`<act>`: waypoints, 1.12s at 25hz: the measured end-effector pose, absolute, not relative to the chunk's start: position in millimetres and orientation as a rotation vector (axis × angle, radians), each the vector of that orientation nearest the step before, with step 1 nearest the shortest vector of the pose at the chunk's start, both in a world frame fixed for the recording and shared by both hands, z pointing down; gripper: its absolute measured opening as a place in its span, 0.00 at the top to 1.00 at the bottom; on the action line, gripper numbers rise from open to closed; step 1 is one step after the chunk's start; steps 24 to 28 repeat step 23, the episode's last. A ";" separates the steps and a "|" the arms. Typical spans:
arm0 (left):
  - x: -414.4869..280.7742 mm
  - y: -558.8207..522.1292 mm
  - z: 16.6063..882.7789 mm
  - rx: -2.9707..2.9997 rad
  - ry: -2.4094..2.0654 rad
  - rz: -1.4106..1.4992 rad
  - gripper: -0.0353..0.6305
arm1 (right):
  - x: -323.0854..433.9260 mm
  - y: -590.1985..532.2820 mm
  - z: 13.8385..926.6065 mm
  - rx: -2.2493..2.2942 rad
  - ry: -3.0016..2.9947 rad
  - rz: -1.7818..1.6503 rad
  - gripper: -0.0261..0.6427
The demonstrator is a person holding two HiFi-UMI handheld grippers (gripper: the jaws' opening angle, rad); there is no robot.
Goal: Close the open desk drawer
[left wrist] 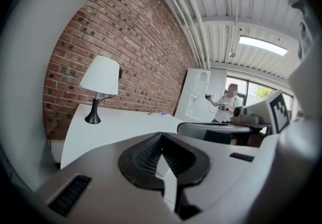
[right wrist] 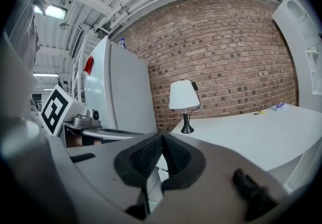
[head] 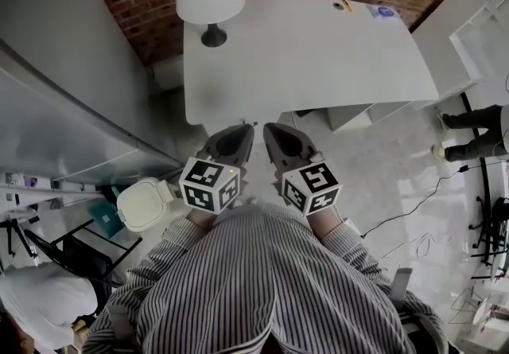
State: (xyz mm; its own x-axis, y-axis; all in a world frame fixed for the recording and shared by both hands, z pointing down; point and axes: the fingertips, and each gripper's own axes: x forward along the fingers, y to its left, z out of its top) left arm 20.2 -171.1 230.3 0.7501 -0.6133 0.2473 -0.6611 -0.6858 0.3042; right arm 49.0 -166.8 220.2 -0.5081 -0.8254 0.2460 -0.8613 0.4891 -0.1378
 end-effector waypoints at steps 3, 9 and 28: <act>19.7 -172.1 230.3 2.576 -0.983 0.181 0.93 | 46.3 -166.2 222.1 1.449 -2.586 0.369 0.94; 23.3 -170.1 232.5 2.586 -0.973 0.207 0.93 | 49.9 -165.6 226.3 1.448 -2.568 0.400 0.94; 38.2 -163.9 238.7 2.620 -0.904 0.286 0.93 | 54.5 -167.7 225.9 1.451 -2.522 0.370 0.94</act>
